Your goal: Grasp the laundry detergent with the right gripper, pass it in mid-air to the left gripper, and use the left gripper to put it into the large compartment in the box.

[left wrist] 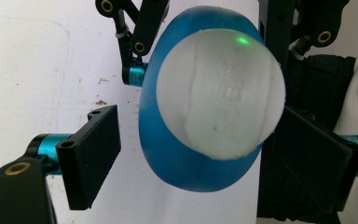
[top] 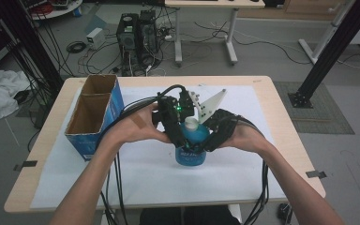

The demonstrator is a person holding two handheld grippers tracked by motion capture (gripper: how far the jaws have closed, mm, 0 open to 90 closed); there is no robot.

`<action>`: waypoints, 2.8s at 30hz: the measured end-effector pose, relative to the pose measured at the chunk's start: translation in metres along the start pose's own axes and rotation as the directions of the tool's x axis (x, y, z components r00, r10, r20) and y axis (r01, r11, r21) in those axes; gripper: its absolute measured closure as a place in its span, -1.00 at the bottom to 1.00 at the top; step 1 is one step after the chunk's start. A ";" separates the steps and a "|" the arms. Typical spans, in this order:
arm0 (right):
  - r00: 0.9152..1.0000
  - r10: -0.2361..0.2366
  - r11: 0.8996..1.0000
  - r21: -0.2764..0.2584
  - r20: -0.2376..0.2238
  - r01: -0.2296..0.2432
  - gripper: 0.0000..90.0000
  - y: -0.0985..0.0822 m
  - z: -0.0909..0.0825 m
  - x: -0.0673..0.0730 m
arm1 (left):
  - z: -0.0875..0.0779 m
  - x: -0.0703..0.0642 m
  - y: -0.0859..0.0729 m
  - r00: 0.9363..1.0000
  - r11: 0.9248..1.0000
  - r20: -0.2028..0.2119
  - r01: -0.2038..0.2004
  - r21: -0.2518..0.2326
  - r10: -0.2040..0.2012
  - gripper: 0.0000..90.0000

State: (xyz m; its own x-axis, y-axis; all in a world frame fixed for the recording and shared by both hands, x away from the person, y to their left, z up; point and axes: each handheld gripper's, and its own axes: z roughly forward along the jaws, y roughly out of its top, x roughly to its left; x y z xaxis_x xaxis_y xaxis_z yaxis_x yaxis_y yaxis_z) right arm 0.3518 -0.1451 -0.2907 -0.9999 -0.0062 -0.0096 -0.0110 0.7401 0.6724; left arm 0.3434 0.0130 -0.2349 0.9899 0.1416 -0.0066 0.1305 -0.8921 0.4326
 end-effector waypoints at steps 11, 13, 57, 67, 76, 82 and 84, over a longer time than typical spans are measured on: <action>1.000 0.012 1.000 -0.004 -0.002 -0.012 0.01 0.000 0.002 -0.001 | 0.002 0.001 -0.002 1.000 1.000 0.001 0.001 -0.008 -0.001 -0.56; 1.000 0.011 1.000 -0.004 -0.003 -0.011 0.01 -0.001 0.003 -0.001 | 0.002 0.002 -0.001 1.000 1.000 -0.001 -0.001 -0.010 0.001 -0.56; 1.000 0.022 1.000 -0.016 0.001 -0.022 0.01 -0.002 0.005 -0.001 | 0.008 0.004 -0.002 0.999 0.999 0.028 -0.016 -0.036 0.017 -0.19; 1.000 0.012 0.999 -0.032 -0.004 -0.012 0.00 -0.003 0.006 -0.001 | 0.006 0.002 0.000 0.999 0.999 0.016 -0.036 -0.028 0.036 -0.16; 1.000 0.015 0.999 -0.048 -0.011 -0.016 -0.01 -0.006 0.007 -0.001 | 0.007 0.001 0.001 1.000 1.000 0.012 -0.026 -0.016 0.027 -0.15; 1.000 0.007 0.998 -0.056 -0.016 -0.008 -0.02 -0.006 0.007 -0.001 | 0.006 0.000 0.001 1.000 1.000 0.014 -0.022 -0.016 0.022 -0.16; 1.000 0.012 0.999 -0.052 -0.014 -0.013 -0.03 -0.006 0.008 -0.001 | 0.007 0.000 0.001 1.000 1.000 0.013 -0.027 -0.006 0.028 -0.16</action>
State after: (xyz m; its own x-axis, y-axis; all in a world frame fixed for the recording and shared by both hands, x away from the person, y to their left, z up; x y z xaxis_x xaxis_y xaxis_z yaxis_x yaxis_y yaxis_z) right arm 0.3526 -0.1443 -0.3003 -0.9999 -0.0061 0.0087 0.0019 0.7044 0.7098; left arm 0.3442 0.0090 -0.2413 0.9938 0.1114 -0.0063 0.1029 -0.8930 0.4381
